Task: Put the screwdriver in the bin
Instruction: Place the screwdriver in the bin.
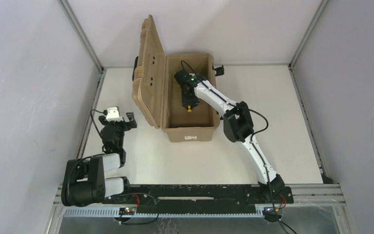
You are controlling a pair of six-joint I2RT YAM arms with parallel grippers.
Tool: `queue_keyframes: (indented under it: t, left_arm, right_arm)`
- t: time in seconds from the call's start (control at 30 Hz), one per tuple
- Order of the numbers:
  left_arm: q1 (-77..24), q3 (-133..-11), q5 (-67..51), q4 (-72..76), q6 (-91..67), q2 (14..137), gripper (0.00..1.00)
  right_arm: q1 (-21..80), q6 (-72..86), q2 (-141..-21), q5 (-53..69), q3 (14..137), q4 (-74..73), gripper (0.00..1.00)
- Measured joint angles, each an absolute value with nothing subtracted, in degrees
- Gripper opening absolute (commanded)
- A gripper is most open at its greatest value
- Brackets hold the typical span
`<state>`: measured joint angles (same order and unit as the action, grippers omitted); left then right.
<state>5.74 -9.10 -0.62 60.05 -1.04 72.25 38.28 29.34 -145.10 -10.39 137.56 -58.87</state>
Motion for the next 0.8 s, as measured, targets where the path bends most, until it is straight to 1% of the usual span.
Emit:
queue_keyframes:
  t: [0.03, 0.1, 0.5, 0.7, 0.8]
  left_arm:
    - [5.76, -9.1, -0.62, 60.05, -1.04, 72.25, 1.0]
    - [5.74, -9.1, -0.62, 60.05, -1.04, 72.25, 1.0]
    - [5.8, -9.1, -0.64, 60.05, -1.04, 72.25, 1.0]
    - [5.8, -9.1, -0.64, 60.05, -1.04, 72.25, 1.0]
    - [5.8, -9.1, -0.64, 60.05, -1.04, 72.25, 1.0]
  right_arm:
    - [38.28, 29.34, -145.1, -10.39, 137.56, -58.87, 0.0]
    - [38.28, 29.34, -145.1, -10.39, 137.56, -58.85, 0.04]
    - [38.22, 29.34, -145.1, -10.37, 137.56, -58.85, 0.43]
    - [38.2, 29.43, -145.1, -10.37, 137.56, -58.74, 0.54]
    - [38.11, 29.5, -145.1, -10.37, 137.56, -58.33, 0.56]
